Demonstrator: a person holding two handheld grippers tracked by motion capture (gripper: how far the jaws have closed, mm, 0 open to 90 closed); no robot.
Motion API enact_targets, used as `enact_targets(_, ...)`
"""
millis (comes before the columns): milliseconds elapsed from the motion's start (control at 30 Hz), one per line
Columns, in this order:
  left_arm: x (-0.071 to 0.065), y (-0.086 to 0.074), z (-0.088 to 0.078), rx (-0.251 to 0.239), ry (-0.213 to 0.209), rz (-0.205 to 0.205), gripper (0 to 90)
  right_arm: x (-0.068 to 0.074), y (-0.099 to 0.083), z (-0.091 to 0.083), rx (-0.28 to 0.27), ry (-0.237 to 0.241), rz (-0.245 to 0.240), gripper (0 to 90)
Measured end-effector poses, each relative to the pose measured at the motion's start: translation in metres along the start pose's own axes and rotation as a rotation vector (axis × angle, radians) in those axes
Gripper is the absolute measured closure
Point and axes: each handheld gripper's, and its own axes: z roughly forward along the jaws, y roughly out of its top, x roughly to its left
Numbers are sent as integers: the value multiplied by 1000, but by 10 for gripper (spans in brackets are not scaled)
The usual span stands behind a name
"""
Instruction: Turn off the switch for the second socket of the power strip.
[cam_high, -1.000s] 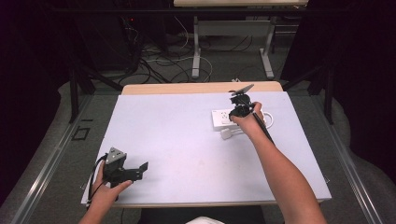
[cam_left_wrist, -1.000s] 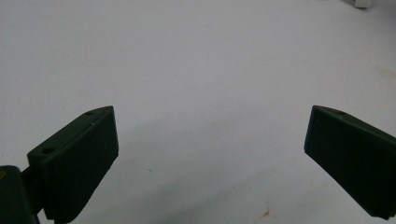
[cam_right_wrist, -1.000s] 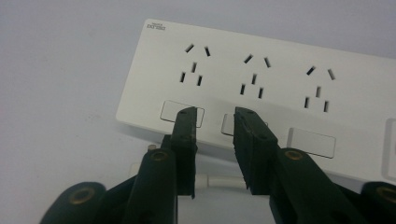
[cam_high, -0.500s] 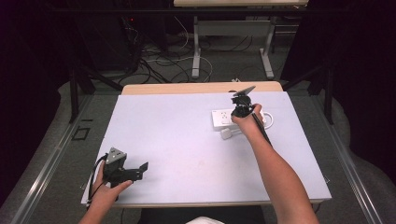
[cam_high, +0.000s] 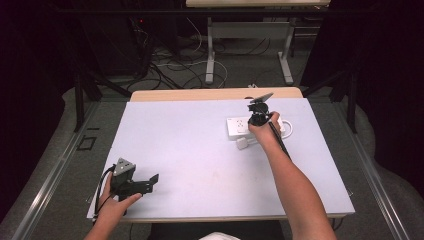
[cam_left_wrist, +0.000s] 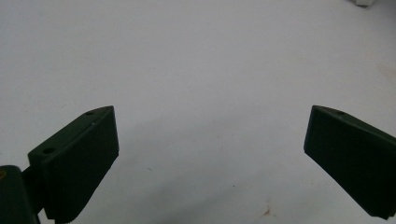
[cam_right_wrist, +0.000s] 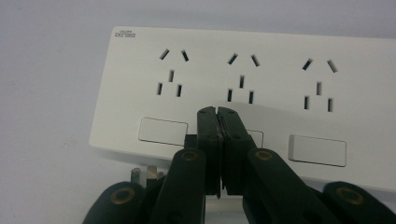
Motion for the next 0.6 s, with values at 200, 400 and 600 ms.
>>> enact_targets(200,0,0,0,3,-1,-4,33,0,0,3,15,1,4,896)
enact_targets(400,0,0,0,4,0,-4,34,-2,-2,4,-10,34,19,900)
enact_targets(600,0,0,0,1,5,1,35,-2,-2,4,-1,11,27,900)
